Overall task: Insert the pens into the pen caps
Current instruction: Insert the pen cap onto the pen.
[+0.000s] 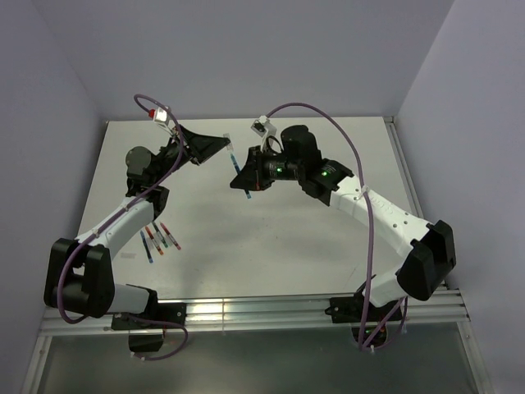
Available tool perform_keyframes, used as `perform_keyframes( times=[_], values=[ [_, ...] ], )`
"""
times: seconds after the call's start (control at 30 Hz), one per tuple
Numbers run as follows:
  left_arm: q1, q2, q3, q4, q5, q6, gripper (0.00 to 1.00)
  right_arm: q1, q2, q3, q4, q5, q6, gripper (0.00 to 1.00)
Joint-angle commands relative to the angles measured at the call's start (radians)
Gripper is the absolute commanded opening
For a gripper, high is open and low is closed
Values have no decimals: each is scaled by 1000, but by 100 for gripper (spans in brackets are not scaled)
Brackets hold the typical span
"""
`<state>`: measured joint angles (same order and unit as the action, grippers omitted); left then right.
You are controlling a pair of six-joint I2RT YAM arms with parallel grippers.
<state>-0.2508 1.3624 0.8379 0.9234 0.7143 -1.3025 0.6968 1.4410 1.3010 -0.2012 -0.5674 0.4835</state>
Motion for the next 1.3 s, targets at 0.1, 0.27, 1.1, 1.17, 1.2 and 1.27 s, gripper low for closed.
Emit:
perform_keyframes(
  times=[0.1,0.27,1.1,1.17,1.2,1.27],
  values=[
    [5,-34,4,57,19,14,0,13,6,4,3,9,-17,0],
    [5,-33,-2,60,17,11,0,13,4,9,2,18,-17,0],
    [-15,-14,-2,40,25,29,0,9,-19,32,-18,52,-34,0],
    [-21,-16,1,23,22,42,0,9,-21,34,-20,57,-36,0],
    [-24,-16,1,22,22,45,0,7,-21,35,-20,57,-36,0],
    [-30,-20,4,-1,20,60,0,7,-25,35,-21,63,-37,0]
  ],
)
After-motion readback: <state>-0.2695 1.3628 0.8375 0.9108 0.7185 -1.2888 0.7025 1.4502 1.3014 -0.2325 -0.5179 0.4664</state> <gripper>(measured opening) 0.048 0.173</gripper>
